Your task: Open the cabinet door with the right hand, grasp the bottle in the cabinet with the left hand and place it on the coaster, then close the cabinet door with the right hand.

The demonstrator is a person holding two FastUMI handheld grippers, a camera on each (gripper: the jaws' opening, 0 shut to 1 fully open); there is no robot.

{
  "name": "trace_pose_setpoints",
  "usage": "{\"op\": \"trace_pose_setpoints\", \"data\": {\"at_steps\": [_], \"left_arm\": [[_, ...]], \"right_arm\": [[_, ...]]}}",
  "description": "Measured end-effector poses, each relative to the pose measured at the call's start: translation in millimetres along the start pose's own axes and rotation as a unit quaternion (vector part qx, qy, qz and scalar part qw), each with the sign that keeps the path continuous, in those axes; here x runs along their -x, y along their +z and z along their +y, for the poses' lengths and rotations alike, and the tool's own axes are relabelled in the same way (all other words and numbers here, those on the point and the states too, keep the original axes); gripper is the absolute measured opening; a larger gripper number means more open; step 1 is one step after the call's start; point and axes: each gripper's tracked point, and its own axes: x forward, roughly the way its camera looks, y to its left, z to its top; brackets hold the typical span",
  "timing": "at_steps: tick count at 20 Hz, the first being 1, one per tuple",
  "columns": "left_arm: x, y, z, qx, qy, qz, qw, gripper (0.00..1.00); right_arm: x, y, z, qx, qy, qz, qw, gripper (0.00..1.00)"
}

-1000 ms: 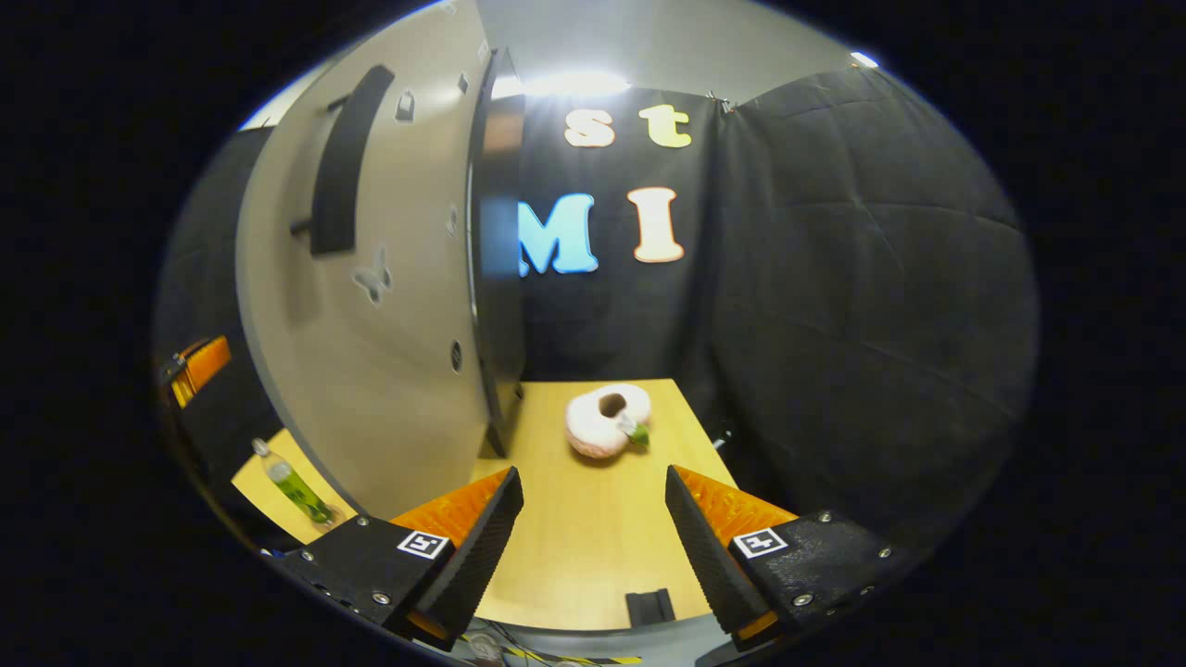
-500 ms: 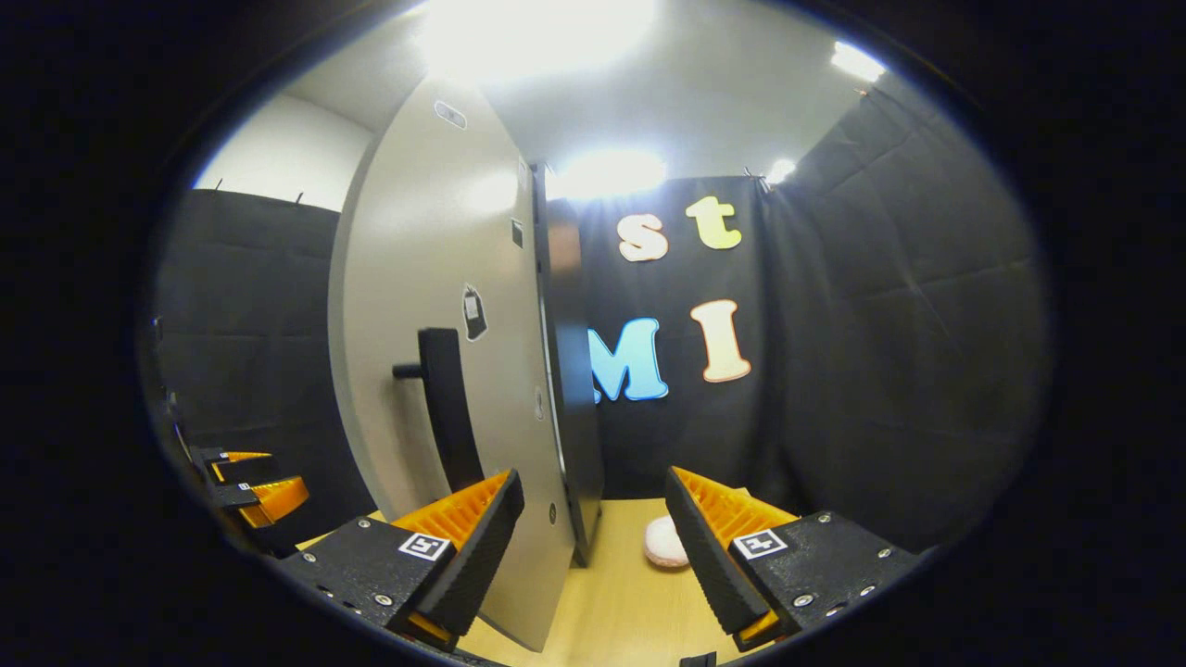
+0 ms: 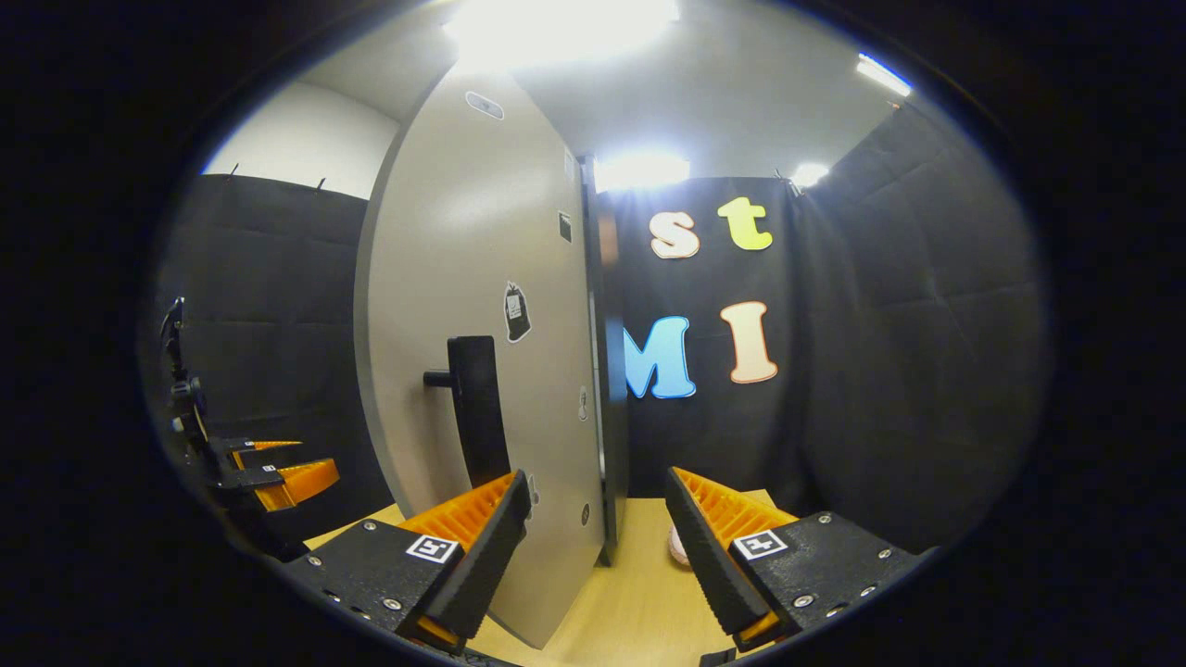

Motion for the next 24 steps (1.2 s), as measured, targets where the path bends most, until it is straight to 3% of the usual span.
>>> {"op": "trace_pose_setpoints", "data": {"at_steps": [4, 5, 11, 13, 14, 22, 23, 24], "left_arm": [[-18.4, -6.3, 15.9, 0.014, -0.020, 0.006, 1.000, 0.93], [-22.8, -6.3, 23.0, 0.020, -0.019, 0.005, 1.000, 0.88], [-58.4, -21.9, 67.9, 0.023, -0.034, 0.010, 0.999, 0.88], [-71.4, -27.4, 79.9, 0.031, -0.040, 0.011, 0.999, 0.83], [-76.7, -30.0, 86.3, 0.032, -0.043, 0.011, 0.999, 0.88], [-109.9, -45.6, 127.6, 0.022, -0.070, 0.012, 0.997, 0.88], [-112.0, -45.7, 128.8, 0.028, -0.069, 0.009, 0.997, 0.93], [-111.6, -44.0, 132.5, 0.028, -0.063, 0.009, 0.998, 0.88]], "right_arm": [[-19.2, 4.5, 19.9, -0.006, -0.008, 0.006, 1.000, 0.90], [-23.5, 5.0, 26.8, -0.006, -0.012, 0.005, 1.000, 0.92], [-45.2, -0.1, 75.2, -0.012, -0.018, 0.005, 1.000, 0.92], [-55.6, -3.2, 90.3, -0.013, -0.026, 0.003, 1.000, 0.92], [-62.7, -4.7, 98.2, -0.016, -0.027, 0.002, 0.999, 0.92], [-113.0, -24.1, 148.1, -0.051, -0.053, -0.003, 0.997, 0.92], [-116.0, -25.6, 150.8, -0.048, -0.057, -0.003, 0.997, 0.90], [-118.6, -26.2, 152.8, -0.042, -0.060, -0.005, 0.997, 0.92]]}}
